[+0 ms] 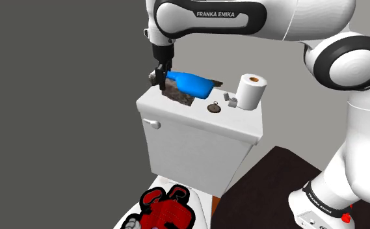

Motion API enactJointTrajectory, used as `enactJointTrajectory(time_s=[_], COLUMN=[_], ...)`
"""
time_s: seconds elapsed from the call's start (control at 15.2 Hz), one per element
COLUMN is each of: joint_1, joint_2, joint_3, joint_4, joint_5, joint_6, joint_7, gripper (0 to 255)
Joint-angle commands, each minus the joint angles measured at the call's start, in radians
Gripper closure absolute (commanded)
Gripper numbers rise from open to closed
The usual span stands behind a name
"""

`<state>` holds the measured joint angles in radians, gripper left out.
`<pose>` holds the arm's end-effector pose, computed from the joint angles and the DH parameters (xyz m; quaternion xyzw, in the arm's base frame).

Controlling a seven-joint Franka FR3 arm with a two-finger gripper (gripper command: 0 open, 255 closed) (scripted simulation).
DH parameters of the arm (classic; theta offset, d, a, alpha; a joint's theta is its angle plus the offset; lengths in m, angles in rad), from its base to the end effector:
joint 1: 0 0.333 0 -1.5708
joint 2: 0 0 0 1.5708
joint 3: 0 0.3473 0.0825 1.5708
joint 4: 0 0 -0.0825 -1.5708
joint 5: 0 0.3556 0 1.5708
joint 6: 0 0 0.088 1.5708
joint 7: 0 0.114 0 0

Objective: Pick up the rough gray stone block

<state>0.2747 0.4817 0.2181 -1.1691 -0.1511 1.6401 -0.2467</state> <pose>0.6236 0.2733 0.5466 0.9346 0.3549 0.0026 0.0250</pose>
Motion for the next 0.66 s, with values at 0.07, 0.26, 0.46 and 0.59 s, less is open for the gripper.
enactJointTrajectory(time_s=[0.07,0.26,0.46,0.59], joint_1=[0.006,0.013,0.022,0.023], joint_2=[0.014,0.032,0.057,0.058], joint_3=[-0.001,-0.001,-0.002,-0.003], joint_4=[0.064,0.134,0.216,0.221], joint_5=[-0.002,-0.005,-0.01,-0.01], joint_6=[-0.049,-0.101,-0.158,-0.161], joint_7=[-0.004,-0.007,-0.01,-0.011], gripper=[255,255,255,255])
